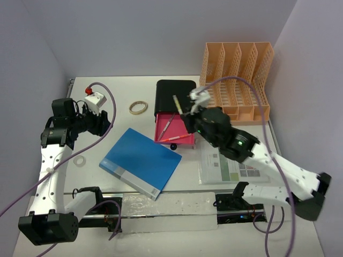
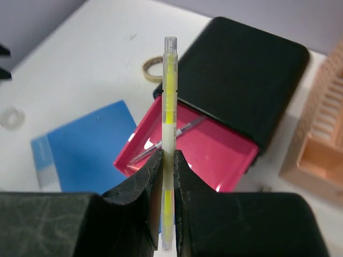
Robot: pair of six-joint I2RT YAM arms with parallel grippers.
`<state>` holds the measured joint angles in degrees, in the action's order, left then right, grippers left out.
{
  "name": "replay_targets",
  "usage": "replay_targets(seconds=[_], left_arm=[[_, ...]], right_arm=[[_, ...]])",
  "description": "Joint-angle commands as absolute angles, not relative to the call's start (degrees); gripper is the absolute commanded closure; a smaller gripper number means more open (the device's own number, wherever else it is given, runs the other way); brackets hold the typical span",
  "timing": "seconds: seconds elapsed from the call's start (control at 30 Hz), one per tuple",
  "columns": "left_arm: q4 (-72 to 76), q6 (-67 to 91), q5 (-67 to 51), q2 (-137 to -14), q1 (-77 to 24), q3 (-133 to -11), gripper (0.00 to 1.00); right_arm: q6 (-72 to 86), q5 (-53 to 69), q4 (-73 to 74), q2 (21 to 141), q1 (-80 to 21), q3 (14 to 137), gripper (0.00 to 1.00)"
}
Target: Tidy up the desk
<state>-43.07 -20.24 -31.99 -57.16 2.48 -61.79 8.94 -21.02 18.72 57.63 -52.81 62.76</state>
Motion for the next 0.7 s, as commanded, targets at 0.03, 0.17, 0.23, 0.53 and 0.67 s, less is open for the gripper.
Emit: replay_targets(seconds=[0.03, 0.17, 0.23, 0.53, 0.67], left_arm=[[-42.46, -21.78, -32.00, -55.90, 3.08, -60.33, 0.41], [-42.22, -22.57, -31.71, -56.64, 3.25, -59.71, 0.41], [-41.89, -22.76, -31.57, -57.05, 3.36, -59.59, 0.41], [-40.69, -22.94, -32.52, -59.59, 4.04, -59.06, 0.41], [-40.42, -23.06, -32.97, -59.77, 4.31, -58.75, 0.41]], right_arm=[[-7.73, -11.48, 17.17, 70.31, -51.29, 68.61, 1.00], [-11.06, -12.03, 16.32, 75.96, -49.90, 68.36, 1.00], [-12.85, -12.77, 16.67, 78.23, -49.75, 67.94, 1.00], [-14.59, -14.68, 16.70, 83.33, -49.66, 65.56, 1.00], [-14.40, -15.18, 16.79, 83.71, -49.61, 64.34, 1.00]])
